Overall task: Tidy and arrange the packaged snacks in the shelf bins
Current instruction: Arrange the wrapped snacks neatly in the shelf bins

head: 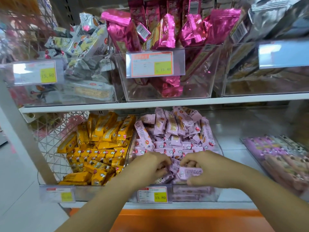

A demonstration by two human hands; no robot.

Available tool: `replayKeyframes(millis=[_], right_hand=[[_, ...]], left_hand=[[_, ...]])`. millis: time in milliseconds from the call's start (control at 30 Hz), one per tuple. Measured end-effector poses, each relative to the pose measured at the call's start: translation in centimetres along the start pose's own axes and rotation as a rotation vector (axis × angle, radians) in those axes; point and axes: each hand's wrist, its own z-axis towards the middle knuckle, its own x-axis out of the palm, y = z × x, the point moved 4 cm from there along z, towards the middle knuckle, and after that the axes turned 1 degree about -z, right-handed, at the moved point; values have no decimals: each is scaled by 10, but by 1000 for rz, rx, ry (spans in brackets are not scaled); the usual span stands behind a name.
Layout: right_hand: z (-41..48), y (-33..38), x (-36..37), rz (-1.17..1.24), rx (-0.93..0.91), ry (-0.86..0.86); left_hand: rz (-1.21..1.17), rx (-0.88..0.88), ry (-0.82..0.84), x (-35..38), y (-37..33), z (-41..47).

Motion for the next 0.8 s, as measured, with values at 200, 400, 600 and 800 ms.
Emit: replayKeyframes(millis=[200, 400, 600, 800], right_hand=[[-23, 11, -27, 22, -84, -445], [-51, -6, -42, 101, -41, -957], [-51, -7, -39, 333, -3, -964], [-44, 13, -33, 508, -72, -972]], left_hand=[[78, -113, 27, 8, 3, 9], [137, -109, 59, 14, -7, 14], [88, -115, 14, -6, -7, 2], [35, -101, -299, -70, -12, -35]])
